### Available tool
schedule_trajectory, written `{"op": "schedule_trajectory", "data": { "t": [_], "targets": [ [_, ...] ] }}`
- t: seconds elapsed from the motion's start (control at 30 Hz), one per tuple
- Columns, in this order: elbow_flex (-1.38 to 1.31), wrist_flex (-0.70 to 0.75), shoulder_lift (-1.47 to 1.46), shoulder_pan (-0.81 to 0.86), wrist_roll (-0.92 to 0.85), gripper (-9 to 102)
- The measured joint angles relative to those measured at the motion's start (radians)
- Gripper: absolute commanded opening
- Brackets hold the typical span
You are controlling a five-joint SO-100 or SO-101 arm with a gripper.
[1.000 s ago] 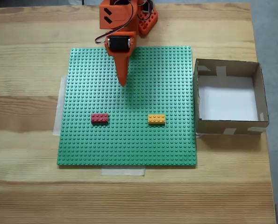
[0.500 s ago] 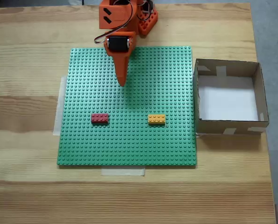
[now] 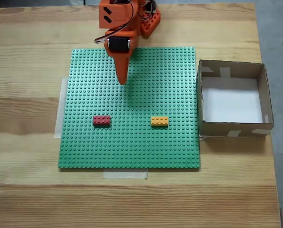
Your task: Pick the red lego block and put it in the box.
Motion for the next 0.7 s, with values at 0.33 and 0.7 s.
{"op": "schedule_trajectory", "data": {
  "t": [0.33,0.7],
  "targets": [
    [-0.302,0.121,-0.339,0.018,0.008,13],
    [-0.607,0.239,-0.670,0.074,-0.049,23]
  ]
}}
